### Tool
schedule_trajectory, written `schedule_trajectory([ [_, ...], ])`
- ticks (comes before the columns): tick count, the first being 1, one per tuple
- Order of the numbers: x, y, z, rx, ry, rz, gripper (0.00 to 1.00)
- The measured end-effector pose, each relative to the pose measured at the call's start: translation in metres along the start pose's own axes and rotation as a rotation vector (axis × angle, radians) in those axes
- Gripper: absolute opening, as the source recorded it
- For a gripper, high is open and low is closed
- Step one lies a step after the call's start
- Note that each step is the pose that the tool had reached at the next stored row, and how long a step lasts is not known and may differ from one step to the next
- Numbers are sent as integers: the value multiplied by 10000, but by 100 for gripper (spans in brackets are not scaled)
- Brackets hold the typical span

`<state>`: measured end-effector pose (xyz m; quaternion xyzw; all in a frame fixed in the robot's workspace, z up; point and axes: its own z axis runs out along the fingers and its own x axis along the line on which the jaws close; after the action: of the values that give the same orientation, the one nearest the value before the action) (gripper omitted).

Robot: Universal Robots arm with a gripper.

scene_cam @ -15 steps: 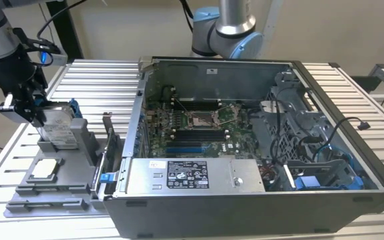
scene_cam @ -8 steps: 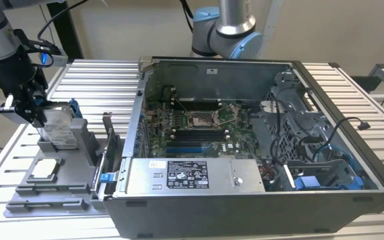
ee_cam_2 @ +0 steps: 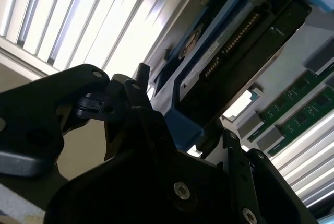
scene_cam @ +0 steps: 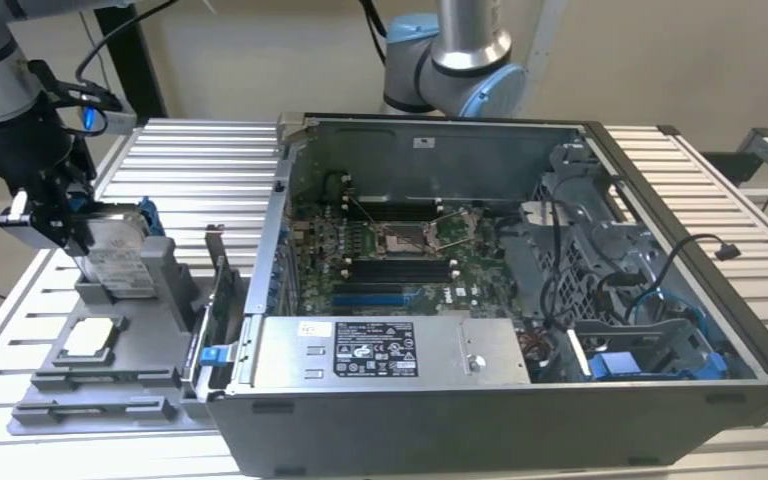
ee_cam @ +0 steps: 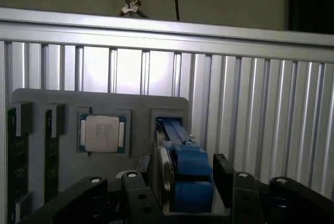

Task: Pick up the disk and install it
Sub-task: 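Pick up the disk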

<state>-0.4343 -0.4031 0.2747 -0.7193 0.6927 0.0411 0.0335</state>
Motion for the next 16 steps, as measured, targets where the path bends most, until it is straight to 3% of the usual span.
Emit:
schedule_trajectory([
  [16, 1, 0, 8, 0, 0, -1, 100],
])
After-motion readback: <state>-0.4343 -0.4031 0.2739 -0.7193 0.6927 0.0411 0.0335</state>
